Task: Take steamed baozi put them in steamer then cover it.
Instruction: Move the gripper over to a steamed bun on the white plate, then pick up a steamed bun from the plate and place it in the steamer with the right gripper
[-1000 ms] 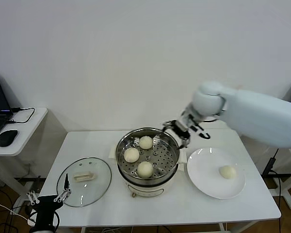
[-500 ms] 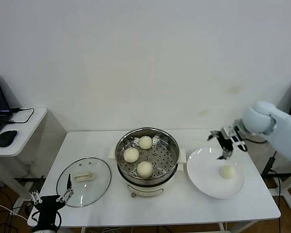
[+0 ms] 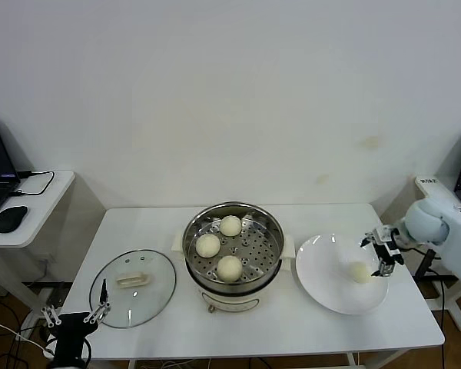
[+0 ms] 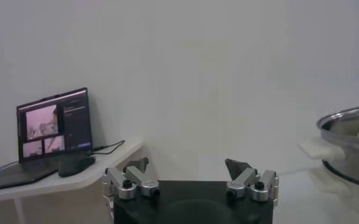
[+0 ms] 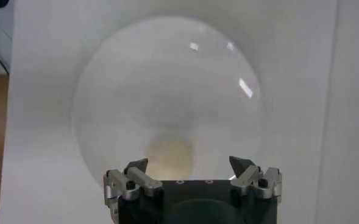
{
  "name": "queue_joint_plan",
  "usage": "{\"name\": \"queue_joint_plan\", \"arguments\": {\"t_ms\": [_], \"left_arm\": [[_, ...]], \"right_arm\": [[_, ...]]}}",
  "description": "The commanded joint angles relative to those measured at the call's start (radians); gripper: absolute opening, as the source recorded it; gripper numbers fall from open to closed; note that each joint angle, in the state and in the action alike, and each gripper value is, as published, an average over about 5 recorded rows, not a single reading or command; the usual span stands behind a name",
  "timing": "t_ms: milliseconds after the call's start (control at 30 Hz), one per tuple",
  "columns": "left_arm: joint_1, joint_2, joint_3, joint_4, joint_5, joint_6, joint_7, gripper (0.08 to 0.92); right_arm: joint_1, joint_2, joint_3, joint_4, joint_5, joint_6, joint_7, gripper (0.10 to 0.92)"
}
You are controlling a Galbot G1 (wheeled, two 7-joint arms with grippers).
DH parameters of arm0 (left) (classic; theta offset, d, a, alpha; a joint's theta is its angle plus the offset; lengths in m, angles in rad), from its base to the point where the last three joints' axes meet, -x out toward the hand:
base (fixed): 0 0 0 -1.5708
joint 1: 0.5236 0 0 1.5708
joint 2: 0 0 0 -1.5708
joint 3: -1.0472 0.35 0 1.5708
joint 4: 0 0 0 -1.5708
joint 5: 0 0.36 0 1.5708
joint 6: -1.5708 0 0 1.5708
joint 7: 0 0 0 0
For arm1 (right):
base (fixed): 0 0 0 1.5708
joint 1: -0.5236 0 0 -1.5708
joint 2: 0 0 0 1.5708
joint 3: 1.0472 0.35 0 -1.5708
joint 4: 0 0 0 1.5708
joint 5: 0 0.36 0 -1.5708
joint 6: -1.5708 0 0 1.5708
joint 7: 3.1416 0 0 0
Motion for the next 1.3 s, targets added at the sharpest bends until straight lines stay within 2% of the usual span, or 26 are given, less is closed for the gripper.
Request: {"name": "queue_joint_plan", "arguments": {"t_ms": [33, 333, 600, 700, 1033, 1300], "left_arm": [[0.003, -0.001, -0.003, -0.001, 0.001, 0.000, 0.001, 0.823], [0.006, -0.004, -0.010, -0.002, 0.002, -0.001, 0.000, 0.823], [0.001, -0.008, -0.005, 0.004, 0.002, -0.002, 0.000, 0.823], [0.000, -0.008, -0.004, 0.007, 0.002, -0.003, -0.001, 0.823], [0.002, -0.009, -0.003, 0.002, 0.003, -0.004, -0.002, 0.823], [0.002, -0.010, -0.005, -0.006, 0.004, -0.003, -0.001, 0.823]], "right_arm": [[-0.131, 0.068, 0.098, -0.119, -0.065, 0.006, 0.011, 0.823], [-0.132, 0.145, 0.110, -0.174, -0.081, 0.017, 0.038, 0.823], [-0.129, 0.151, 0.110, -0.182, -0.101, 0.005, 0.045, 0.813], [-0.129, 0.146, 0.112, -0.184, -0.106, 0.000, 0.045, 0.784], [-0.098, 0.138, 0.100, -0.165, -0.085, -0.008, 0.037, 0.614], [0.020, 0.078, 0.003, -0.088, -0.005, -0.038, 0.021, 0.563]]}}
